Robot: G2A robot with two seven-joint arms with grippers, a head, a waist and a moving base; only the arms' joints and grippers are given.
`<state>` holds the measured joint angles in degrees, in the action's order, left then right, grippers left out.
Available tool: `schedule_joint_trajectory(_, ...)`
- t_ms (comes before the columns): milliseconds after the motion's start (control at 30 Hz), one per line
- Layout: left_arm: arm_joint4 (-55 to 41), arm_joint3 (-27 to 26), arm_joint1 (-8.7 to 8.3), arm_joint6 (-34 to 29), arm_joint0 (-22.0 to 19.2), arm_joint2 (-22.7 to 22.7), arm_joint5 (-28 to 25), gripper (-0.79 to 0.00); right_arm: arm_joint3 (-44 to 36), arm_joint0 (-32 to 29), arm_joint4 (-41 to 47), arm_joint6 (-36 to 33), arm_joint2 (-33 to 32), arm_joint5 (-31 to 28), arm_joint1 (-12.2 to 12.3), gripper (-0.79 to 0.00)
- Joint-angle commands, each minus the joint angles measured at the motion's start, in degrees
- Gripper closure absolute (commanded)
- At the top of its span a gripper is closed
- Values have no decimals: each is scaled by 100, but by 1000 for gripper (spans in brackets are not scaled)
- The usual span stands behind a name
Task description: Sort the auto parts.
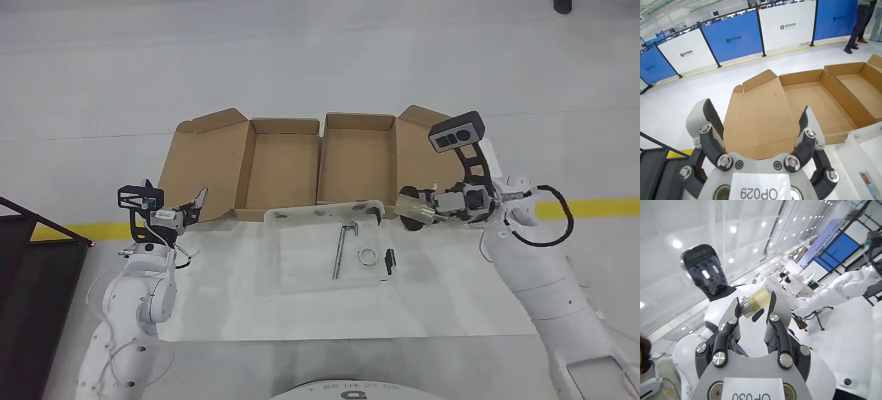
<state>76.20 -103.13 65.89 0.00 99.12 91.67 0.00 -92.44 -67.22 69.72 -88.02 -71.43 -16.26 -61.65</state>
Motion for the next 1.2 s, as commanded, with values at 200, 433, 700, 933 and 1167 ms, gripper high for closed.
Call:
schedule_joint_trajectory(200,0,0,0,0,0,0,0,-785,26,-20,-141,1,-94,-5,-318,0)
schedule_joint_trajectory(433,0,0,0,0,0,0,0,-785,237,154,-723,179,-608,-184,-512,0)
schedule_joint_trajectory(700,0,0,0,0,0,0,0,-785,-149,252,-2446,1125,-743,-1129,-611,0)
schedule_joint_trajectory(933,0,0,0,0,0,0,0,-785,-128,178,-3052,1607,-566,-1610,-521,0)
schedule_joint_trajectory(1167,0,0,0,0,0,0,0,-785,233,93,-4606,2558,-622,-2560,-316,0)
